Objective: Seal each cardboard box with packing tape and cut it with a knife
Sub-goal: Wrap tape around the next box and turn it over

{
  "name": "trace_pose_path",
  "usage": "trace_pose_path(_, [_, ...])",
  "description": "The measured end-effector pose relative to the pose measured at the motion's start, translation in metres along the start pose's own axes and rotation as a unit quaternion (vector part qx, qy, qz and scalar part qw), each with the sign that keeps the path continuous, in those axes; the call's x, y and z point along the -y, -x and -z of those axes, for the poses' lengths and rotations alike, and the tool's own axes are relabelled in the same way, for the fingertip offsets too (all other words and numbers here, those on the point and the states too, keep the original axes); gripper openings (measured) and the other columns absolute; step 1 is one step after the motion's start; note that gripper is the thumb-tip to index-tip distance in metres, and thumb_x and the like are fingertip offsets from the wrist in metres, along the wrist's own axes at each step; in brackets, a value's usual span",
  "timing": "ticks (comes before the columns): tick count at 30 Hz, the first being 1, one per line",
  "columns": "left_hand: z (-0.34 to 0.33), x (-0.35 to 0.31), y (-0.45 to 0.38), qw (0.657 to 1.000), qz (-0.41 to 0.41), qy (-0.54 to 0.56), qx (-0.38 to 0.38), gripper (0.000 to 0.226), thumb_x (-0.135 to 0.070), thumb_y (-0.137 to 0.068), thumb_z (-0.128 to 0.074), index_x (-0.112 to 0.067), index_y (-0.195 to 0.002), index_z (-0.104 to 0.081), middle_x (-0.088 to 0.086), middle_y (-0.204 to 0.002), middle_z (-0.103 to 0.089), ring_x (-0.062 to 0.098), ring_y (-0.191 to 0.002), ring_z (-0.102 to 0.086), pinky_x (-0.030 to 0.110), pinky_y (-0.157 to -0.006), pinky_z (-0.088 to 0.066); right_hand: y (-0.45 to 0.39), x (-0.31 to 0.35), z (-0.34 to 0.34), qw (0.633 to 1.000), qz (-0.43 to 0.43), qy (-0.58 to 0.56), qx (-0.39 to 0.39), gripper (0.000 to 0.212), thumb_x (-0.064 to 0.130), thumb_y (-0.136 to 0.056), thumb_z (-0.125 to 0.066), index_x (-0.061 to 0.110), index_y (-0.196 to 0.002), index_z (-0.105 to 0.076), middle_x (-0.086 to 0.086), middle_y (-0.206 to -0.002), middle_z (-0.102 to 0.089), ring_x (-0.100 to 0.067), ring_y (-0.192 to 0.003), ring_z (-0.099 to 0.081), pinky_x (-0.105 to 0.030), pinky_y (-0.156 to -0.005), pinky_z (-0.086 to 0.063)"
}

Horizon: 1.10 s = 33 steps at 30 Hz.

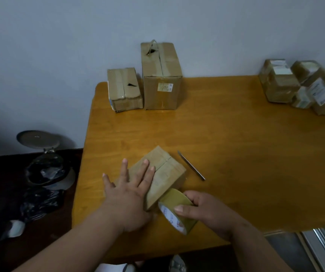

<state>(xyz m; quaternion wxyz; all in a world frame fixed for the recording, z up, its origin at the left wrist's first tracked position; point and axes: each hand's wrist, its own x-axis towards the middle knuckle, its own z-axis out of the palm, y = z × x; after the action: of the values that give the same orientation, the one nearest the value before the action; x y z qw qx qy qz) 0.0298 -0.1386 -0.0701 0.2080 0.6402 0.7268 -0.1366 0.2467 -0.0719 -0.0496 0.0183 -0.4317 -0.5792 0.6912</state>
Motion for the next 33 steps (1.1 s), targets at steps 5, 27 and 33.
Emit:
trace_pose_path(5, [0.019,0.017,-0.004,0.992,0.035,0.119,-0.014,0.116,-0.080,-0.063,-0.055,-0.053,-0.143,0.025,-0.029,-0.155,0.024,0.031,-0.147,-0.003,0.057,-0.107,-0.027,0.000,0.002,0.012,0.997,0.045,-0.069,0.009,0.052,0.039,-0.066,-0.075,0.004,-0.105,-0.070,-0.012,-0.104,-0.073,-0.022,-0.100,-0.066,-0.034,-0.088,-0.048])
trace_pose_path(27, [0.012,0.065,0.008,0.584,0.075,0.808,0.000,0.103,-0.025,-0.044,-0.086,-0.022,-0.141,-0.051,0.015,-0.125,-0.066,0.036,-0.108,-0.065,0.040,-0.077,-0.056,-0.019,0.030,0.066,0.996,0.034,0.080,-0.012,0.039,0.036,-0.063,-0.077,0.005,-0.085,-0.071,-0.015,-0.088,-0.071,-0.023,-0.081,-0.065,-0.037,-0.077,-0.047])
trace_pose_path(33, [-0.023,0.068,0.004,0.506,0.088,0.856,0.053,0.076,-0.021,-0.056,-0.084,-0.014,-0.128,-0.061,0.020,-0.120,-0.068,0.036,-0.101,-0.069,0.040,-0.071,-0.058,-0.030,0.029,0.054,0.991,0.004,0.132,-0.023,0.038,0.042,-0.066,-0.074,0.012,-0.090,-0.070,-0.009,-0.090,-0.072,-0.018,-0.082,-0.066,-0.032,-0.075,-0.048])
